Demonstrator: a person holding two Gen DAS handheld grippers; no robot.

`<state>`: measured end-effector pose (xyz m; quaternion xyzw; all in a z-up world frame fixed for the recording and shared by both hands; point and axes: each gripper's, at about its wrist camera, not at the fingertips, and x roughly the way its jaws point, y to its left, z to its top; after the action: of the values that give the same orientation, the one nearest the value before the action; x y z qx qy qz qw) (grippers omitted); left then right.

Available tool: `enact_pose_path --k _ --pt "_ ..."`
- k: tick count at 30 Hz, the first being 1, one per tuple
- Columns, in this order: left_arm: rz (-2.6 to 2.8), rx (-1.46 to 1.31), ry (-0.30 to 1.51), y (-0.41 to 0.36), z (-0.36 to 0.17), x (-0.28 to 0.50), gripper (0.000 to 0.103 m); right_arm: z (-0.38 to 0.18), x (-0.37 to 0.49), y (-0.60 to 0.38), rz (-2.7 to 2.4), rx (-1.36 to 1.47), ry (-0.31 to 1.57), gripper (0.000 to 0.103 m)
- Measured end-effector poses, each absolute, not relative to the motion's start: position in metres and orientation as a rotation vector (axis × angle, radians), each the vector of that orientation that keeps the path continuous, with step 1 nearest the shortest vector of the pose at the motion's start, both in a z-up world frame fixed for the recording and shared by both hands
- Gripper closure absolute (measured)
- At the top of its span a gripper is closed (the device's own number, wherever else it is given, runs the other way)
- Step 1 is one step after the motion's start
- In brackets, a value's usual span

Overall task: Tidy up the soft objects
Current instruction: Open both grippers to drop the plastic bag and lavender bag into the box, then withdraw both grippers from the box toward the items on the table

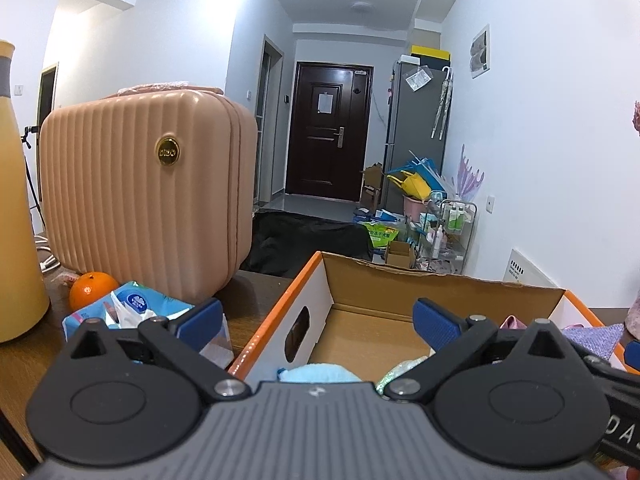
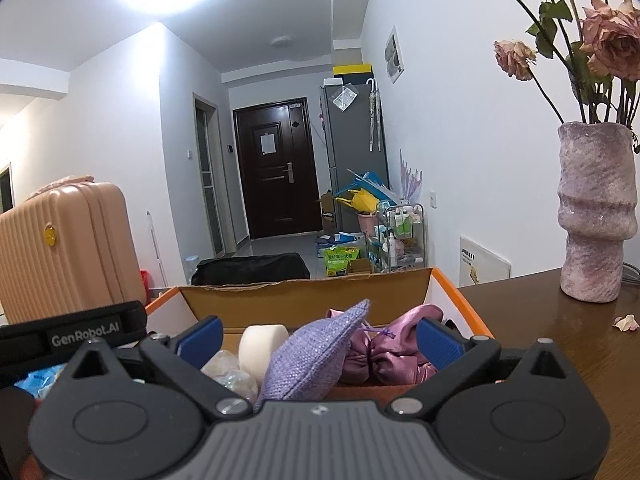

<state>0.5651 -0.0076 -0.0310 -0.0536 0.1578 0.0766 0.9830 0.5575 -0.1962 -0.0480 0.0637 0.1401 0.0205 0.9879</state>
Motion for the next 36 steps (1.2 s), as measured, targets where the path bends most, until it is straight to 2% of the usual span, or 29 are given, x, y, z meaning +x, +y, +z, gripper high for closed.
enact_pose_path --k 17,36 --pt "0.132 -0.121 0.347 -0.006 -0.041 0.563 0.0 -0.044 0.544 -0.202 0.028 0.18 0.2 0.0" --pt "0.144 -0.188 0.405 0.007 -0.048 0.558 0.0 -0.057 0.554 -0.204 0.11 0.248 0.32 0.0"
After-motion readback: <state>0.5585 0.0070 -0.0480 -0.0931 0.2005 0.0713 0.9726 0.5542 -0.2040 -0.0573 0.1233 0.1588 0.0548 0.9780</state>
